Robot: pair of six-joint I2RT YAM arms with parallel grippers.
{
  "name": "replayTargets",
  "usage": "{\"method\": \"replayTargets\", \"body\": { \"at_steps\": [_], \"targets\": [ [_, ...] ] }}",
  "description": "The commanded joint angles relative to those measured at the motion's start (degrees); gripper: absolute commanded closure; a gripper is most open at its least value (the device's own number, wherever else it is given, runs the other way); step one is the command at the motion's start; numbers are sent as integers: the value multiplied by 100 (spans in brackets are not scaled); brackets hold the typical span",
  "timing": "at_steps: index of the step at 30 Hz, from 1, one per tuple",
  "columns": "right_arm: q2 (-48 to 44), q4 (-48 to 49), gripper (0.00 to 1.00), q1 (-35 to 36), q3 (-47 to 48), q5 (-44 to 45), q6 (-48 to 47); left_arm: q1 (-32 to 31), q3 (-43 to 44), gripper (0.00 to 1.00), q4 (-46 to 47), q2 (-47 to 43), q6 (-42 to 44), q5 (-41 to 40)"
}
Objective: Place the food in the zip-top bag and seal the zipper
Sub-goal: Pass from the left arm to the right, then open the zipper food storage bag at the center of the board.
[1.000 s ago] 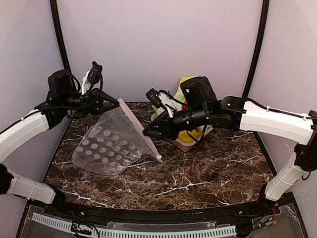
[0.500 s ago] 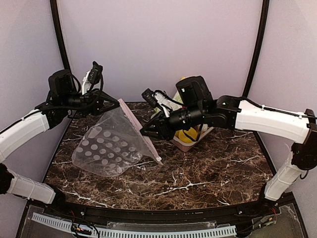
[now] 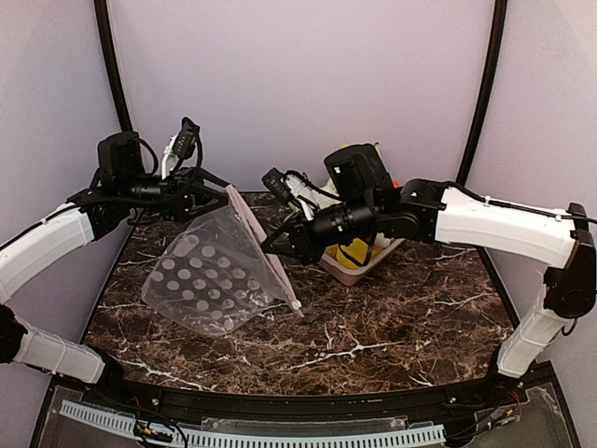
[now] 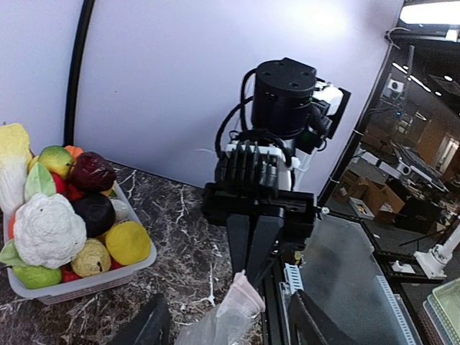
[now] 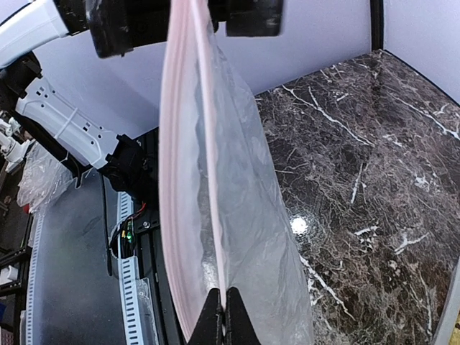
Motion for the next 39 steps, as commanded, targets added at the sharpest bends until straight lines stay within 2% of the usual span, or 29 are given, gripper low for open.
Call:
{"method": "replayTargets", "body": {
  "at_steps": [1,3,8,14,19,28,39],
  "targets": [
    [-192,36,100,-89,-66,493,476,51,391,33,-1123,-252,756,-1531],
    [-270,7,100,-147,-145,728,660,117,479,25,-1209,-370,673,-2117],
    [-359,7,100,-193,-230,1165,962,174,465,20,-956,-712,-11,-2983],
    [-256,386,100,-91,-230,1042,1167,11,-110,22,-231,-892,-1561,-3031],
    [-1,544,100,56,-37,1030,1256,-788,-304,23,-253,-856,-1888,-3463],
    [259,728,100,202,97,1021,1408,-1050,-735,25,-441,-956,-2360,-3758],
    [340,835,100,241,119,1120,1485,-1359,-1016,29,-796,-920,-2313,-4077]
  ]
}}
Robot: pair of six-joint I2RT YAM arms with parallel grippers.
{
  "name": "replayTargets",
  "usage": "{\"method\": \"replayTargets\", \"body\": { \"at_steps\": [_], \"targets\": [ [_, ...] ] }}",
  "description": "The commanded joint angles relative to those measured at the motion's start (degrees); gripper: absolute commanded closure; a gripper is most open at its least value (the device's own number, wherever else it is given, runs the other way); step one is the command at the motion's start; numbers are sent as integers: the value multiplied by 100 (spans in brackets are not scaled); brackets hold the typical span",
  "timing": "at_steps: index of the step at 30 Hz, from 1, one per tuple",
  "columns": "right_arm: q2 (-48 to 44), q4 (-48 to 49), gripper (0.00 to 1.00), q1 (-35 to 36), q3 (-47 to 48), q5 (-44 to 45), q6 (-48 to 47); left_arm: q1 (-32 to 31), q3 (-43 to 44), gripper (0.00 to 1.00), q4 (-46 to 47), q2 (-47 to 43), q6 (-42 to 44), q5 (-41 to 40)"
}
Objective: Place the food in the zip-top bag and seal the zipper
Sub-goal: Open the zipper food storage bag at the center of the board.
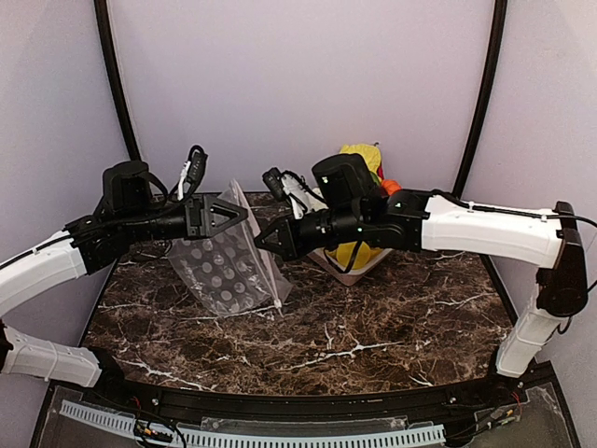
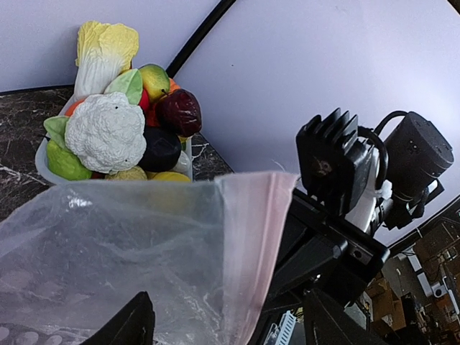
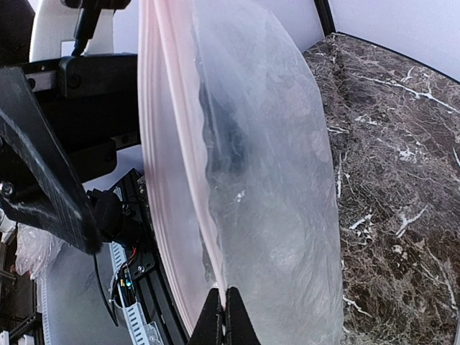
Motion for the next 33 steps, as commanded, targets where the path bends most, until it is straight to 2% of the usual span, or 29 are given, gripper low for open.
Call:
{"method": "replayTargets", "body": {
  "at_steps": [1,8,12,16,21,22,24,26,33],
  "targets": [
    [44,206,100,87,180,177,77,-122,-141,29,-300,-82,-6,-276],
    [89,118,100,113,231,367,92,-276,-200,30,-567,18,74,-642],
    [130,83,100,126,284,433,130,-409,-194,36,-581,114,96,-815],
    [166,-64,100,132,356,625,227,-486,-142,48,-693,204,156,-961],
    [230,-209,100,154,454,820,342,-547,-45,69,-942,237,289,-1188],
    [239,-243,100,153,457,893,411,-573,-8,83,-1039,182,345,-1311],
    [239,-273,100,152,457,1018,498,-580,5,93,-1068,98,392,-1419],
    [222,-338,100,150,445,1231,668,-583,116,98,-1257,2,533,-1645],
    [134,-465,100,95,264,1897,1484,-578,1025,99,-2907,-184,1616,-2677]
  ]
}}
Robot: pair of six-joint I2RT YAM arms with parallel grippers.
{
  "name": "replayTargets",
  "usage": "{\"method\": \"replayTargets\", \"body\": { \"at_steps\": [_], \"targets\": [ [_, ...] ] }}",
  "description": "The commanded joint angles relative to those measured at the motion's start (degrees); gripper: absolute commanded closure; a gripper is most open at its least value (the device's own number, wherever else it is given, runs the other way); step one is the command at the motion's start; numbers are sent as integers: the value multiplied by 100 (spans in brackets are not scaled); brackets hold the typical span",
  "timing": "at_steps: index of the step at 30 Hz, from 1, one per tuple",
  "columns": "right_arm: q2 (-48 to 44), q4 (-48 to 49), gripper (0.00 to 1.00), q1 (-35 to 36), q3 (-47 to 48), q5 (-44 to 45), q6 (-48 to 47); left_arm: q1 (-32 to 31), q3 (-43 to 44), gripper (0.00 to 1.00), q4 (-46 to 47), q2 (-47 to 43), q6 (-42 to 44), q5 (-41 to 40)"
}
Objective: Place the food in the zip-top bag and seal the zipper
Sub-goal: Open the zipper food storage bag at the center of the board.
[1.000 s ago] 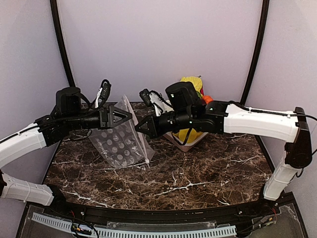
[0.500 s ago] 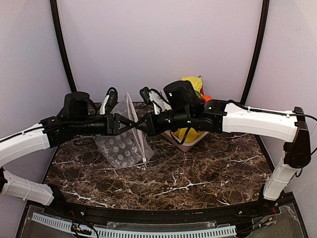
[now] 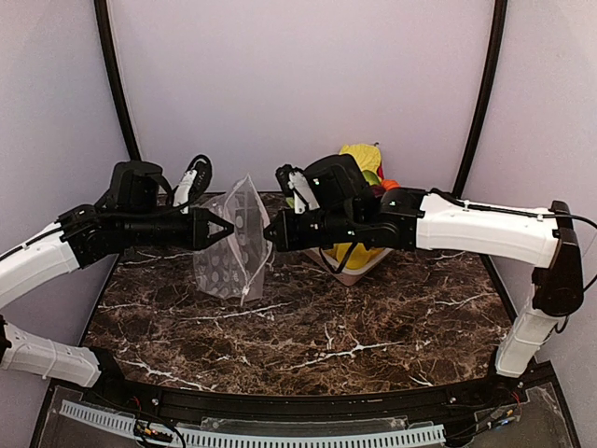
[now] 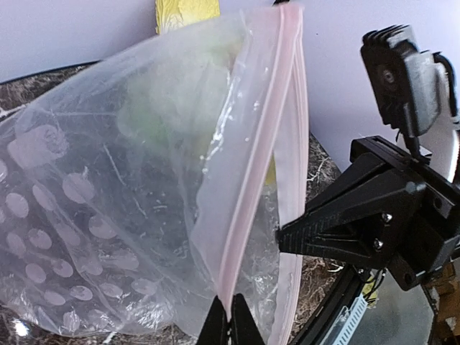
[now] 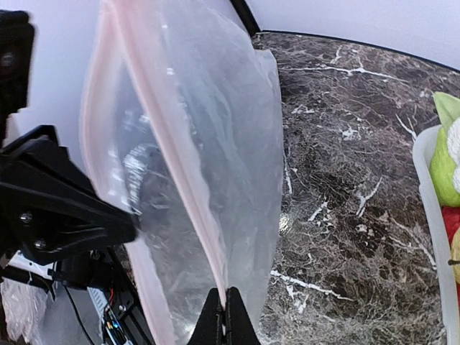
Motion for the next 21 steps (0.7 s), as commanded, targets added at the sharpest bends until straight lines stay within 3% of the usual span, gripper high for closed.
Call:
{"method": "replayTargets", "body": {
  "at_steps": [1,9,17,21],
  "targets": [
    [-34,-117,100,-24,-17,538,657,-19,835,99,-1438,-213,886,-985],
    [37,15,100,-190,-106,615,1044,-21,1851,99,-2627,50,1828,-1899],
    [270,228,100,-450,-252,263,1342,42,1841,99,-2424,397,2157,-1888],
    [356,423,89,-539,-159,-160,1177,280,1806,99,-2090,749,2270,-1312]
  ]
}}
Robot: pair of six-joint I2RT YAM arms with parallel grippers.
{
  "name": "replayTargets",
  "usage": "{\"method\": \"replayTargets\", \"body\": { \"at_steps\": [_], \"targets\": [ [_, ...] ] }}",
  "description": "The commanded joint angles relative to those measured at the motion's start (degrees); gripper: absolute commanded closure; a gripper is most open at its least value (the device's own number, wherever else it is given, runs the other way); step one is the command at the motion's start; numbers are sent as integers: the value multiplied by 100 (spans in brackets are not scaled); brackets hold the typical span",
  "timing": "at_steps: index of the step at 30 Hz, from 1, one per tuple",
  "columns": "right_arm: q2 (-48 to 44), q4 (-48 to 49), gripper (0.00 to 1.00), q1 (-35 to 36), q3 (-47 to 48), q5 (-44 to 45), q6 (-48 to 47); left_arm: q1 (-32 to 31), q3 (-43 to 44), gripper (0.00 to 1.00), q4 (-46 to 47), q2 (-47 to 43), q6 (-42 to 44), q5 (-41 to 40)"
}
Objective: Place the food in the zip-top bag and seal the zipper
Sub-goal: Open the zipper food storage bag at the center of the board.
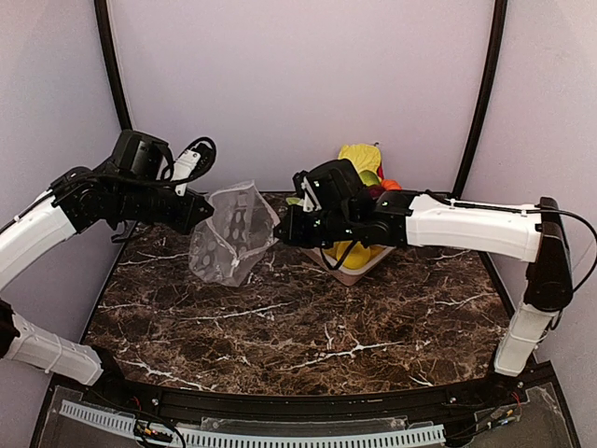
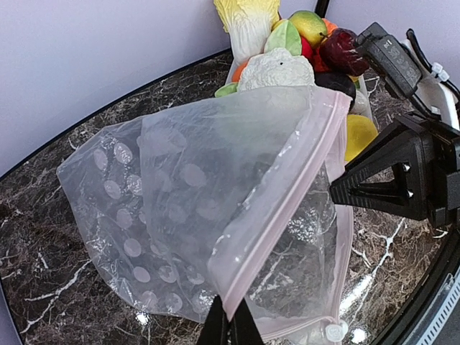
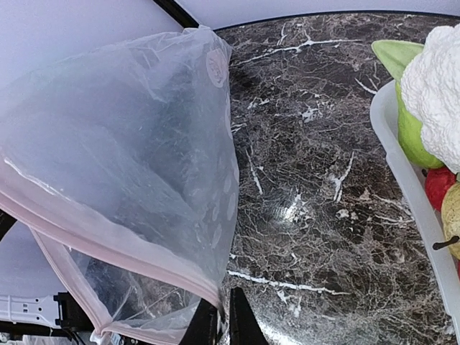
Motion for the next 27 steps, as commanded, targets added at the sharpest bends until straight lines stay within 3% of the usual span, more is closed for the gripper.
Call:
{"method": "replayTargets", "body": {
  "at_steps": [1,6,12,18,27],
  "targets": [
    [117,349,83,-118,6,-474,-104,284,-63,99,325,348,281,646],
    [-271,634,50,-124,-186,-803,-674,1065,-147,99,805,776,269,1369],
    [-903,-80,23,-144,-270,-441,-1465,1371,-278,99,1254,879,287,1478],
    [-1152,-1046,14,-519,-184,318,-1979,1467,-164,99,1027,832,685,1315],
    [-521,-1657,13,-1297,486,296,-2521,1476,-924,99,1408,548,894,762]
  ]
}}
